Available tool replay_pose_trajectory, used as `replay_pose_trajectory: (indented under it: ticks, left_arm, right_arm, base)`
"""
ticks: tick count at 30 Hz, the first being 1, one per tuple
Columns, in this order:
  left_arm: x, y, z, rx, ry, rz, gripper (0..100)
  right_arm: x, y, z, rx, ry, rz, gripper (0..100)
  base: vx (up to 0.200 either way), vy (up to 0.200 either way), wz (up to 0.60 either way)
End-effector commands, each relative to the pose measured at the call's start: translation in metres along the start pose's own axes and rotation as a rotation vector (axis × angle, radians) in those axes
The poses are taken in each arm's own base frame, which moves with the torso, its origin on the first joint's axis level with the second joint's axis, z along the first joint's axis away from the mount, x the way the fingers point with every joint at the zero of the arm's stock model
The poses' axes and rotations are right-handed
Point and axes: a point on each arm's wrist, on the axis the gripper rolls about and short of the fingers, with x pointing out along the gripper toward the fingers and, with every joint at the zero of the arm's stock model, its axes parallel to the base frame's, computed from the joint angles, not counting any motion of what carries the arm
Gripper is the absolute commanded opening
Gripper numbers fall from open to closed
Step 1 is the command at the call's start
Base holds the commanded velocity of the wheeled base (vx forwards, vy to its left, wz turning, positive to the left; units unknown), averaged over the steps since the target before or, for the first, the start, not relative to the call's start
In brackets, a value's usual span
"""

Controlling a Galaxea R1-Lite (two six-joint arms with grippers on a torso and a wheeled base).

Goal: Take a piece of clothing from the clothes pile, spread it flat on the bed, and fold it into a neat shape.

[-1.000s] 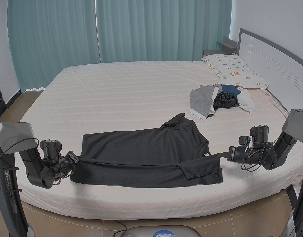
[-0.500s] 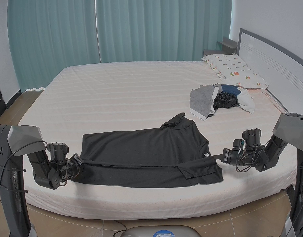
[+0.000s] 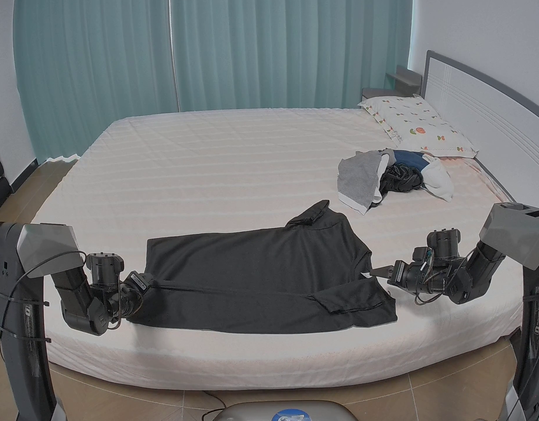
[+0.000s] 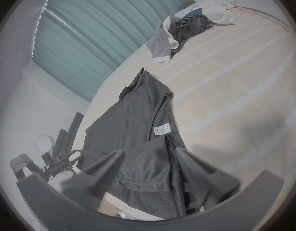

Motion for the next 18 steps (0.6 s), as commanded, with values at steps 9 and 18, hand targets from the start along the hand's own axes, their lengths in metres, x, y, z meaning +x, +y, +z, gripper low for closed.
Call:
replay_pose_trajectory:
  ticks: [9, 18]
  left_arm:
    - [-0.016, 0.003, 0.013, -0.082, -0.017, -0.001, 100]
    - [-0.061, -0.007, 0.043, -0.256, -0.015, -0.120, 100]
  right_arm:
    - [-0.067, 0.029, -0.008, 0.230, -0.097, -0.065, 100]
    - [-0.100, 0.029, -0.045, 0.367, -0.057, -0.035, 100]
  base:
    - [0.000, 0.000, 0.00]
    - [0.000, 0.000, 0.00]
